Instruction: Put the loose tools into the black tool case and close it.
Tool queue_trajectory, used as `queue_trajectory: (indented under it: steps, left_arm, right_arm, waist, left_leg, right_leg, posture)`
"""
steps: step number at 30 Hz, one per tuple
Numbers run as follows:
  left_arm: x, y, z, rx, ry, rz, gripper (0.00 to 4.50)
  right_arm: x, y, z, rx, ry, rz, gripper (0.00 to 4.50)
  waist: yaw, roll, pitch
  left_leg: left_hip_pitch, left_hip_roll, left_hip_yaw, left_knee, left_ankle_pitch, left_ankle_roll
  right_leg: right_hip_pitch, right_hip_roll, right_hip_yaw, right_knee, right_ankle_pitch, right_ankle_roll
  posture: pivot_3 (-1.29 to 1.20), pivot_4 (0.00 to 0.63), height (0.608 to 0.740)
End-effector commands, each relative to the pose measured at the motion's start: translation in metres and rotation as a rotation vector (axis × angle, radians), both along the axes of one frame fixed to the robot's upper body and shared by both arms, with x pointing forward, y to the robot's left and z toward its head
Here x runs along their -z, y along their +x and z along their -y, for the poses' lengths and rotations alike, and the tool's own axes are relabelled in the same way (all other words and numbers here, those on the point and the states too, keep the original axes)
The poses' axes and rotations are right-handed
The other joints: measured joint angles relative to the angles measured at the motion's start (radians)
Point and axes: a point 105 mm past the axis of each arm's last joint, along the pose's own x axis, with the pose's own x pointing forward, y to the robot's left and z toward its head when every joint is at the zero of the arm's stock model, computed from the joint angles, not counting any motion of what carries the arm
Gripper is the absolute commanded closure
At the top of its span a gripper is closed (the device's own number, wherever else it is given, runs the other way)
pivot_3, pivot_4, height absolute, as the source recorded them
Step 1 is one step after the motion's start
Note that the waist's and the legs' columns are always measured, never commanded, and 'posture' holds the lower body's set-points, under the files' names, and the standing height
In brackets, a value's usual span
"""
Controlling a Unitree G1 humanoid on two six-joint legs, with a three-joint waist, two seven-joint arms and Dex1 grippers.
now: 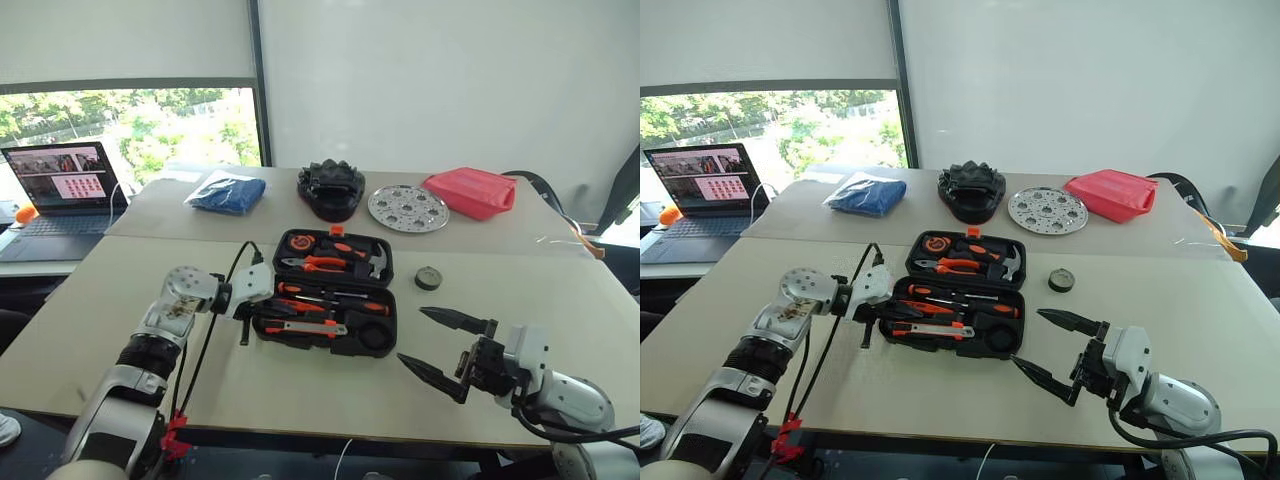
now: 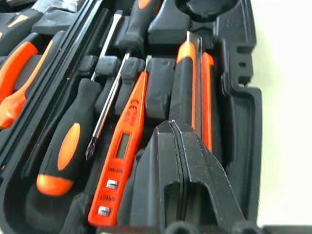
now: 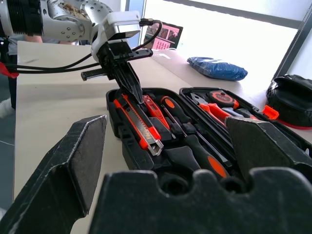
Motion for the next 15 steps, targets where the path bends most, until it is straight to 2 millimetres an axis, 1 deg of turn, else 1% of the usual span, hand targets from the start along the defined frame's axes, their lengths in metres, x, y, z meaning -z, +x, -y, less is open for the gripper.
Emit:
queue_trajectory:
  steps: [1,4,5,8,10,12,14,15]
  left_arm:
    - [0.035,-0.006,0.002,-0.017,0.094,-0.1,4.44]
    - [0.038,-0.005,0.006,-0.013,0.08,-0.088,4.44]
    - [0.035,-0.004,0.008,-0.009,0.057,-0.069,4.44]
    - [0.015,0.001,0.012,-0.018,-0.05,-0.012,4.44]
    - [0.0,0.003,0.006,-0.024,-0.111,0.013,4.44]
    - [-0.019,0.002,-0.001,-0.019,-0.191,0.025,4.44]
    - [-0.033,-0.002,-0.005,0.007,-0.24,0.026,4.44]
    - [-0.037,-0.005,-0.007,0.022,-0.248,0.017,4.44]
  right_arm:
    - [-0.01,-0.002,-0.002,-0.006,0.003,0.056,0.0]
    - [-0.01,-0.002,-0.003,-0.006,0.003,0.057,0.0]
    - [-0.01,-0.001,-0.003,-0.007,0.002,0.057,0.0]
    - [-0.011,0.0,-0.003,-0.007,0.004,0.061,0.0]
    - [-0.011,0.0,-0.003,-0.008,0.003,0.063,0.0]
    - [-0.01,0.0,-0.003,-0.009,0.002,0.063,0.0]
    - [-0.01,-0.001,-0.003,-0.009,0.002,0.063,0.0]
    - [-0.01,-0.001,-0.002,-0.009,0.002,0.063,0.0]
  waist:
    - [0.0,0.001,0.0]
    - [0.001,0.001,-0.001]
    - [0.001,0.002,-0.001]
    - [0.001,0.002,-0.001]
    - [-0.003,0.001,-0.001]
    - [-0.008,0.001,0.0]
    - [-0.014,0.0,0.0]
    - [-0.014,0.0,0.0]
  left_leg:
    - [0.001,0.0,0.0,0.0,0.0,0.0]
    - [0.008,0.0,0.0,-0.002,0.0,0.0]
    - [0.009,0.0,0.0,-0.002,0.0,0.0]
    - [0.009,0.0,0.0,-0.002,0.0,0.0]
    - [0.008,0.0,0.0,-0.002,0.0,0.0]
    - [0.006,0.0,-0.001,-0.003,0.0,0.0]
    - [0.001,0.0,0.0,-0.004,0.0,0.0]
    - [-0.005,0.0,-0.001,-0.004,0.0,0.0]
  right_leg:
    - [0.001,0.0,0.0,0.0,0.0,0.0]
    - [0.009,0.0,0.0,-0.005,-0.001,0.002]
    - [0.01,0.0,0.0,-0.005,-0.001,0.002]
    - [0.01,0.0,0.0,-0.005,-0.001,0.002]
    - [0.009,0.0,0.0,-0.005,-0.001,0.002]
    - [0.007,0.0,0.0,-0.005,-0.001,0.002]
    - [0.001,0.0,0.0,-0.005,-0.001,0.001]
    - [-0.004,0.001,0.0,-0.004,0.003,-0.005]
  posture:
    - [0.0,0.15,0.74]
    - [0.0,0.15,0.74]
    - [0.0,0.15,0.74]
    - [0.0,0.15,0.74]
    - [0.0,0.15,0.74]
    - [0.0,0.15,0.74]
    - [0.0,0.15,0.74]
    - [0.0,0.15,0.74]
